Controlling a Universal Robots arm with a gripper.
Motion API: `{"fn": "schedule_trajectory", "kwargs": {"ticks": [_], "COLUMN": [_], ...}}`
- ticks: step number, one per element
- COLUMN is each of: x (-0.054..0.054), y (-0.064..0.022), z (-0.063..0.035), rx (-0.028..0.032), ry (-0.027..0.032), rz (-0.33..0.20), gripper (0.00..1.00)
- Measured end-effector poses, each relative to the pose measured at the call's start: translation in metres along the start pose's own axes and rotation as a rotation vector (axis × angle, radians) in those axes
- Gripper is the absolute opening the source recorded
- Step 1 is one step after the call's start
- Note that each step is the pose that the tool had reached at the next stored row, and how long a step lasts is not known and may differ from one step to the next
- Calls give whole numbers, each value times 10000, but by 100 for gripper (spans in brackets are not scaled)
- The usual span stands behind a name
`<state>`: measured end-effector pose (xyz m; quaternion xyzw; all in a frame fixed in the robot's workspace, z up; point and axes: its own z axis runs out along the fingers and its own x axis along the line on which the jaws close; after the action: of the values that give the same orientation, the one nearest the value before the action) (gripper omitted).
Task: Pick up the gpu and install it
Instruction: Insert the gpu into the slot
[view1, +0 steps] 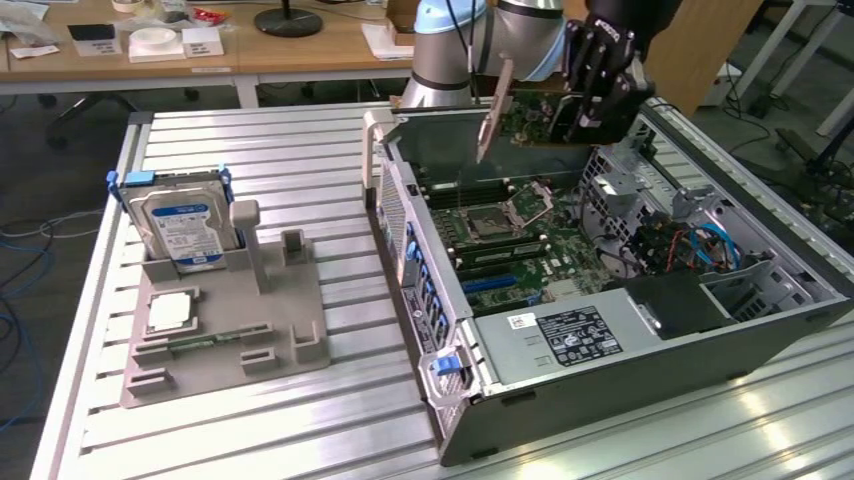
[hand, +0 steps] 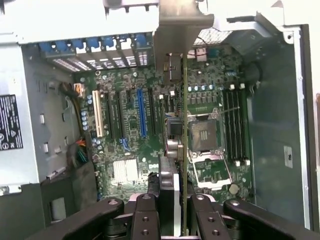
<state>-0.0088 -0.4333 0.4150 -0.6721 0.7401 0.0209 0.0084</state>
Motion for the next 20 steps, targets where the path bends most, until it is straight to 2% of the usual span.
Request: {"fn": "schedule_trajectory", "kwargs": {"ticks": [2,8,20], "x": [0,2,45], "y": [0,-1,-24], "z": [16,116,351], "rx": [37,22,20], "ry": [1,7,2], "rz": [-216,-897,-977], "gripper": [28,28,28]}}
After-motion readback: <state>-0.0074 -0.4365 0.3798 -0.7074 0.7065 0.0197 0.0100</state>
